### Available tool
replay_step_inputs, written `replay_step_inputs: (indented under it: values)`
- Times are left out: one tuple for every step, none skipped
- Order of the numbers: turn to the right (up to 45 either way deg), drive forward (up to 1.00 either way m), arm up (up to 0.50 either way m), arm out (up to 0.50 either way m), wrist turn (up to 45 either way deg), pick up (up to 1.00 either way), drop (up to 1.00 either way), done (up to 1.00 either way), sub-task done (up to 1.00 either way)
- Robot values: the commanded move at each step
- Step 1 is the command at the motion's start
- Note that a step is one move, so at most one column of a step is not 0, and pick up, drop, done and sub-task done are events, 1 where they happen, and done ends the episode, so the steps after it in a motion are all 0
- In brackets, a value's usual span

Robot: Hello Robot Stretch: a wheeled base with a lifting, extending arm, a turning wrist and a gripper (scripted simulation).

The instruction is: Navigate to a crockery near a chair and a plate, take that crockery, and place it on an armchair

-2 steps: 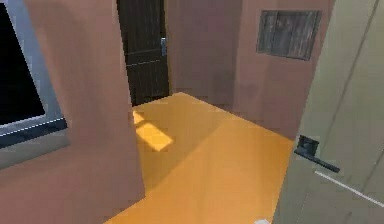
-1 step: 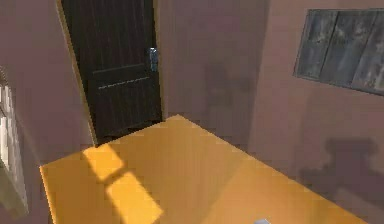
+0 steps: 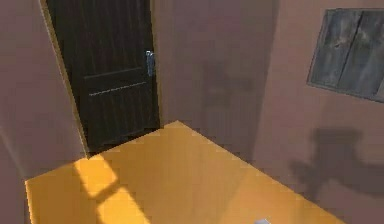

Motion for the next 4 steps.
replay_step_inputs:
  values:
    - [45.0, 0.0, 0.0, 0.0, 0.0, 0.0, 0.0, 0.0, 0.0]
    - [33.0, 0.0, 0.0, 0.0, 0.0, 0.0, 0.0, 0.0, 0.0]
    - [0.0, 0.35, 0.0, 0.0, 0.0, 0.0, 0.0, 0.0, 0.0]
    - [18.0, 0.0, 0.0, 0.0, 0.0, 0.0, 0.0, 0.0, 0.0]
